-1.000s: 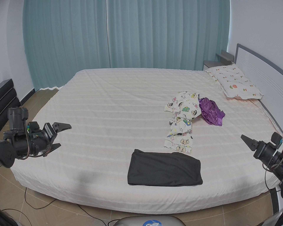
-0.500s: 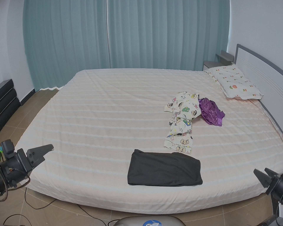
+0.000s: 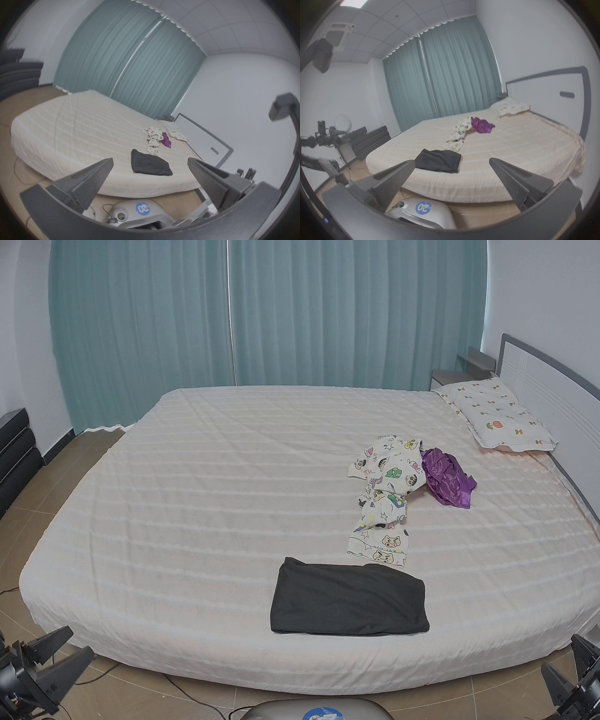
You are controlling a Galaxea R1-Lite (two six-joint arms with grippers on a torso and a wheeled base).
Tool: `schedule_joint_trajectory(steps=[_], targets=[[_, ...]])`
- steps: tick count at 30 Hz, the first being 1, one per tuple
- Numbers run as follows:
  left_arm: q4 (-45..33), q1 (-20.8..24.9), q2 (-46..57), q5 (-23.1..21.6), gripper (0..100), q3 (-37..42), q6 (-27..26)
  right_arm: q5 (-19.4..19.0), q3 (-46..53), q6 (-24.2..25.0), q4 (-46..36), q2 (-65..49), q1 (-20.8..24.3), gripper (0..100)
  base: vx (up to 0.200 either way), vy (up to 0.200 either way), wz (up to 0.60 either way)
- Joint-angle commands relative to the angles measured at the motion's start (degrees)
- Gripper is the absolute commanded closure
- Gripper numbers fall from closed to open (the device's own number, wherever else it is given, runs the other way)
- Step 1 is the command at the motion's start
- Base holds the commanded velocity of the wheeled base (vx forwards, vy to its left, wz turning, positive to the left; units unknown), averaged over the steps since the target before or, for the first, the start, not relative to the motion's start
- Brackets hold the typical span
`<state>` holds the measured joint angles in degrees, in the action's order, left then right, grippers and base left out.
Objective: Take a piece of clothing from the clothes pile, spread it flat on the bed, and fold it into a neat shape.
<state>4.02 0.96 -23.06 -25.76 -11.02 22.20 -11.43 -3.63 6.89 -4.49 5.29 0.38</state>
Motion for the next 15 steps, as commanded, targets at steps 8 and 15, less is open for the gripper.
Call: schedule_joint_trajectory(steps=[8, 15], targets=[[-0.5, -0.3, 16.5, 2.6, 0, 5.7, -4.0, 5.2, 0.6, -7.2, 0.1, -5.3, 0.0, 0, 0.0, 0.0, 0.0], [0.1, -1.1, 22.6, 6.2, 0, 10.7, -10.2, 10.6, 2.8, -7.8, 2.9, -5.2, -0.1, 0, 0.0, 0.0, 0.0]])
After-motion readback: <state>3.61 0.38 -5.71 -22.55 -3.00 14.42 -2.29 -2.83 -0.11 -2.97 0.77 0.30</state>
